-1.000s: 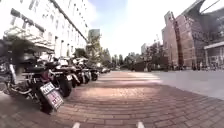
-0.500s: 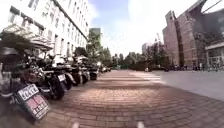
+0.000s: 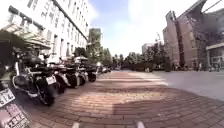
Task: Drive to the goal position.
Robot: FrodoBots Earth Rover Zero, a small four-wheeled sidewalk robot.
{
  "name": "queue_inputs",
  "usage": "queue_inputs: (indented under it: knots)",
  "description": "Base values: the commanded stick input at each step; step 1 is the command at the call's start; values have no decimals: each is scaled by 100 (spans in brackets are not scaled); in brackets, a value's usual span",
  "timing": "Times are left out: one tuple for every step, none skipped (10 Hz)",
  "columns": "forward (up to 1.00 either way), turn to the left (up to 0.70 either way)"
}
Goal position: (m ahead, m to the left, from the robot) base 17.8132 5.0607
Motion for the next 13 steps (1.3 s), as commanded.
queue_inputs:
  knots:
    - [70, 0]
    - [70, 0]
    - [70, 0]
    - [70, 0]
    - [70, 0]
    - [70, 0]
    - [70, 0]
    - [70, 0]
    - [70, 0]
    - [70, 0]
    - [70, 0]
    - [70, 0]
    - [70, 0]
